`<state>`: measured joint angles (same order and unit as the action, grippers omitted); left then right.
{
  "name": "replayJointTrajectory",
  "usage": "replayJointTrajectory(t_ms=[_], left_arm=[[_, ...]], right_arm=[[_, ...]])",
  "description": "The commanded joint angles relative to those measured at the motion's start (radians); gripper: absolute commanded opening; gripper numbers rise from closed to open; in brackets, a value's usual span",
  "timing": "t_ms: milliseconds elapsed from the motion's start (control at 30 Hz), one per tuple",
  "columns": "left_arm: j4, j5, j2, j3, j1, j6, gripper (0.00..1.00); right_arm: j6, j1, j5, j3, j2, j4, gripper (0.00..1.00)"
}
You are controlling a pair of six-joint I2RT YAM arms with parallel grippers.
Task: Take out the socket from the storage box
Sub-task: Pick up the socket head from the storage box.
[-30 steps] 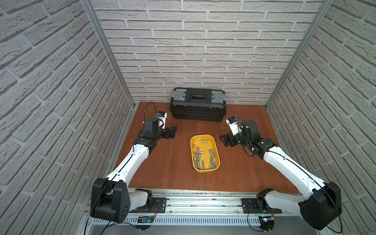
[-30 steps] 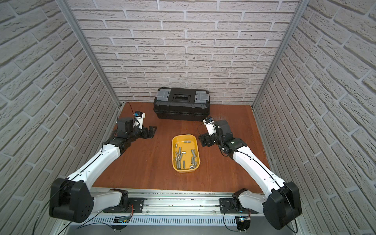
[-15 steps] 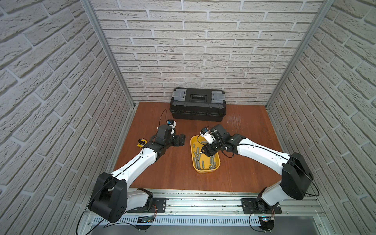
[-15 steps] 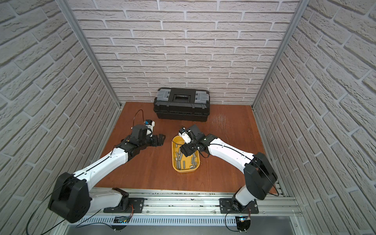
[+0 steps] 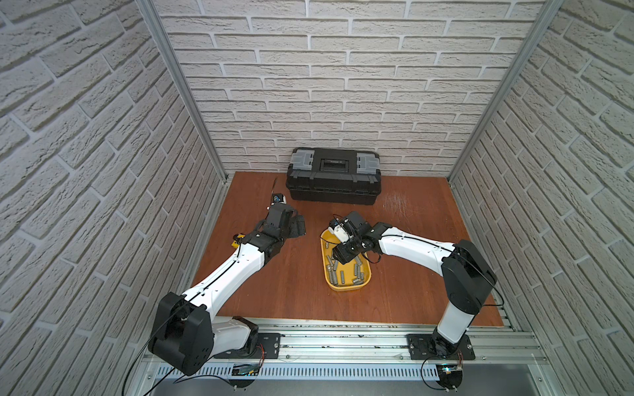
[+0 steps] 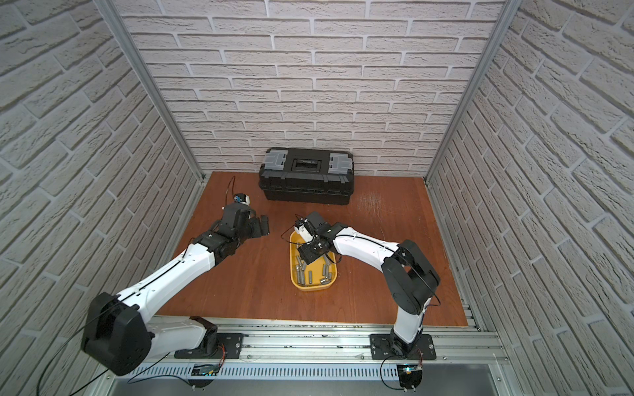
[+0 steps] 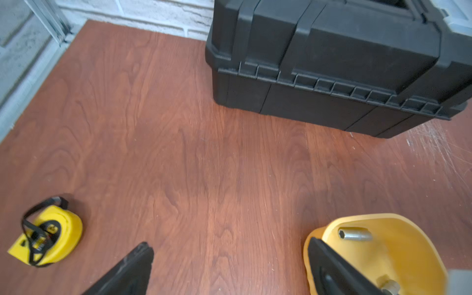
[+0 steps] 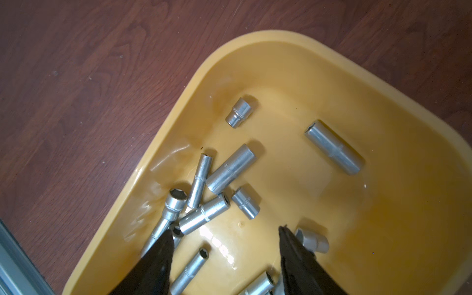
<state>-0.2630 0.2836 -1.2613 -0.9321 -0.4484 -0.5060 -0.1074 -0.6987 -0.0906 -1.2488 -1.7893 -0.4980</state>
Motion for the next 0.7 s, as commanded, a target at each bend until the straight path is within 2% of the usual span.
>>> replayJointTrajectory(t_ms=[0, 233, 667], left_arm=[[-0.034, 0.006, 0.002, -0.035, -0.002, 0.084, 0.98], [0.046, -0.072, 0.055, 0.016, -0.002, 0.029, 0.98], [0.068, -0.09, 0.173, 0.14, -0.003, -0.061, 0.98]], right_arm=[[-0.051, -0.011, 0.009, -0.04, -0.027, -0.007, 0.64], [-0.141, -0.021, 0.031, -0.08, -0.102, 0.001, 0.56], [-0.234, -0.031, 0.099, -0.164, -0.233, 0.0, 0.43]])
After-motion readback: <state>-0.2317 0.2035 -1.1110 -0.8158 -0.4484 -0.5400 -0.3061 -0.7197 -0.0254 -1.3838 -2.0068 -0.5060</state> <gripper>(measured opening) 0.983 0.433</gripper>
